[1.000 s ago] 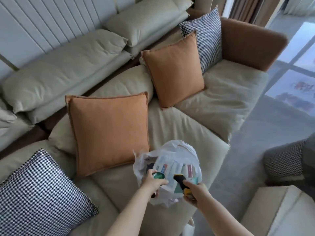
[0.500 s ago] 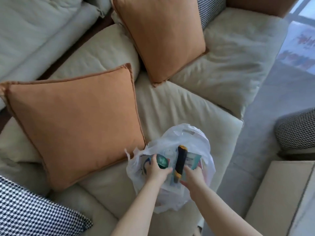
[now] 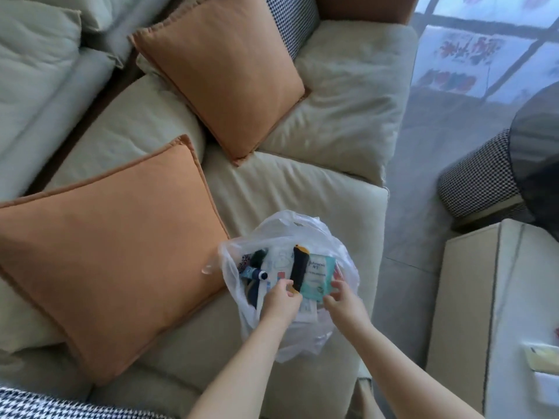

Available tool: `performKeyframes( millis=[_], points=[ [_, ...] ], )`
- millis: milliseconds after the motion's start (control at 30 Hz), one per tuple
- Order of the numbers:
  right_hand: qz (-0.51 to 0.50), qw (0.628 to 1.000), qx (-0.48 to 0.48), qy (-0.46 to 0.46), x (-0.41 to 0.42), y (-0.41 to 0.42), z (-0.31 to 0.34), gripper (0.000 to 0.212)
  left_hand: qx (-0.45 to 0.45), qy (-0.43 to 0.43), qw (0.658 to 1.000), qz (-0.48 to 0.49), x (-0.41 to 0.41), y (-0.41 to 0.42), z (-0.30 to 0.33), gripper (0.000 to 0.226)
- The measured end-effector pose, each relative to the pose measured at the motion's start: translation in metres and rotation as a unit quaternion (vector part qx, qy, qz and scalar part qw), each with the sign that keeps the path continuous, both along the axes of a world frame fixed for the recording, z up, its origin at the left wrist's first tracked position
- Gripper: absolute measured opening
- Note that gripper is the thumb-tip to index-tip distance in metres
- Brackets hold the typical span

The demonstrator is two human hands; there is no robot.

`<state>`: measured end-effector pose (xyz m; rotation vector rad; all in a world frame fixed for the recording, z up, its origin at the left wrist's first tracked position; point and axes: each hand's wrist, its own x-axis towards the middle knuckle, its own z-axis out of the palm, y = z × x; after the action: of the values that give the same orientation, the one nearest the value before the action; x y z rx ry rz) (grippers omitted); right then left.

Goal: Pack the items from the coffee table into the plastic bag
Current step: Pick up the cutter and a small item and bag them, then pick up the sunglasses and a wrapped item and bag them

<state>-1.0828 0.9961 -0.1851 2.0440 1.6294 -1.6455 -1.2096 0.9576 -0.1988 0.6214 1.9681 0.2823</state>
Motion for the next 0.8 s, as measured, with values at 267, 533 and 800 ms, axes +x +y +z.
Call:
performKeyframes(
  millis=[267,533,800],
  points=[
    [-0.049,0.996,0.040,-0.063,0.077,-0.009,0.013,0.029,0.013,0.002,0.989,-0.147,0.063,0.017,0.019,0.029],
    [-0.157,0.980,0.029,-0.119,0.192,-0.046,0.015,0.034,-0.001,0.029,0.929,-0.368,0.164,0.019,0.026,0.031],
    [-0.277,0.948,-0.022,-0.156,0.322,-0.130,0.007,0.034,0.004,0.076,0.849,-0.523,0.289,-0.021,0.024,0.029]
  ],
)
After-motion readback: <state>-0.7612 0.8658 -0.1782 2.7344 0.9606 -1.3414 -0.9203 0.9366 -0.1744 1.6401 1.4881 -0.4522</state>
